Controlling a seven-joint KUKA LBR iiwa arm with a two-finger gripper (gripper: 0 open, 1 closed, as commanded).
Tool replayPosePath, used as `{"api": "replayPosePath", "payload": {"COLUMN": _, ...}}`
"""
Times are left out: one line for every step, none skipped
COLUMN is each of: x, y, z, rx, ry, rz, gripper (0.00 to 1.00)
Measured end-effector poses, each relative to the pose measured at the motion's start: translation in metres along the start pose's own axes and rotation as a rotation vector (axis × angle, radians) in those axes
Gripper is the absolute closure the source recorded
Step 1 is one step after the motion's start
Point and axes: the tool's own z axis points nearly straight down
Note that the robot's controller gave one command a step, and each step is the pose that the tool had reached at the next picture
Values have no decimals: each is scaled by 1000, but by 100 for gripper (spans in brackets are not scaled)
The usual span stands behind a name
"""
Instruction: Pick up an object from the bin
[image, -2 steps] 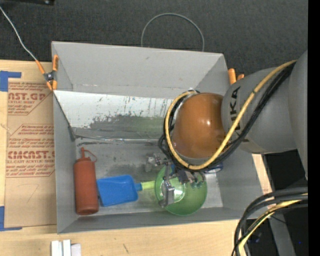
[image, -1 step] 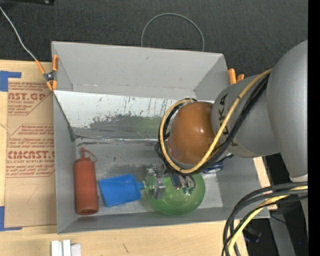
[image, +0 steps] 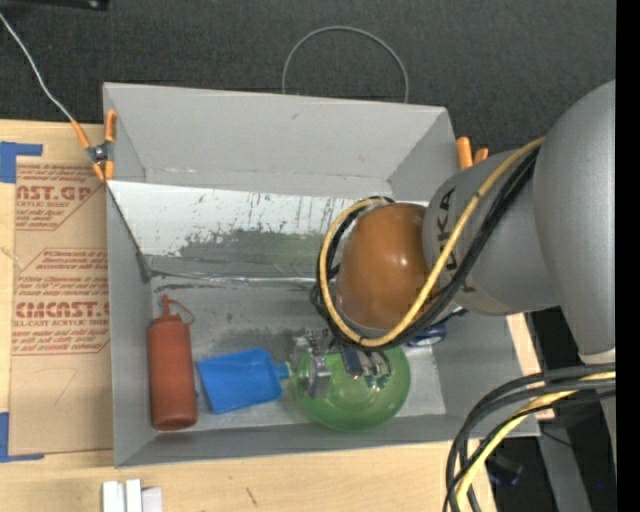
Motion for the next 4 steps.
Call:
{"api": "replayPosePath", "payload": {"x": -5, "y": 4, "z": -87, "rx": 1, "ry": 5, "rz": -4, "gripper": 100}}
{"api": "replayPosePath", "payload": {"x": -39, "y": 2, "z": -35, "rx": -2, "ry": -9, "rz": 25, "gripper": 100}}
{"api": "replayPosePath", "payload": {"x": -39, "y": 6, "z": -80, "rx": -1, "ry": 6, "rz": 48, "gripper": 100}}
{"api": "replayPosePath", "payload": {"x": -71, "y": 2, "z": -26, "rx": -1, "ry": -12, "rz": 22, "gripper": 100}}
